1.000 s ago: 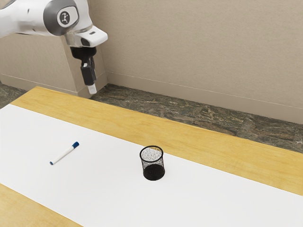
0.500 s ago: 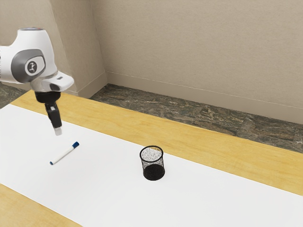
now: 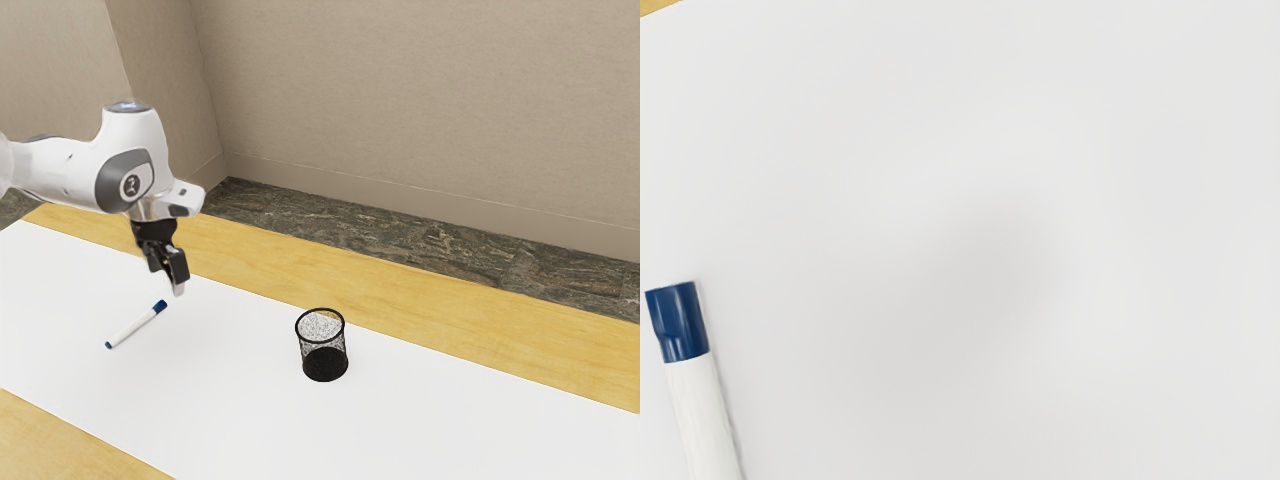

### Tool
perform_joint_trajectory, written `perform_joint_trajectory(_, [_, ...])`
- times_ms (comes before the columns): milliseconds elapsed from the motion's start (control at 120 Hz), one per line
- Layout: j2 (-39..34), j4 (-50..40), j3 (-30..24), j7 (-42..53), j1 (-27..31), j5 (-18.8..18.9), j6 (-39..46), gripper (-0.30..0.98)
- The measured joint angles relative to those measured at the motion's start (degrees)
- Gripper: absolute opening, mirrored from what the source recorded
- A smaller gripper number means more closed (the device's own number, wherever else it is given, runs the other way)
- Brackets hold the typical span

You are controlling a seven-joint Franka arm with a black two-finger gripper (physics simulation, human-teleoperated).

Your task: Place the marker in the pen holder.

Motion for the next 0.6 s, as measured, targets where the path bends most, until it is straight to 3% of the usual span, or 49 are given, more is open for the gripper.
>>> perform_joint_trajectory(158, [7.6,3.5,-0.1,-1.2,3.7,-0.3,1.4,0.69])
perform_joint_trajectory(333, [8.9,4.1,-0.3,-1.4,5.9,-0.7,2.1,0.68])
perform_joint_trajectory(600, [8.0,0.7,-0.2,-0.8,8.6,-0.3,6.7,0.38])
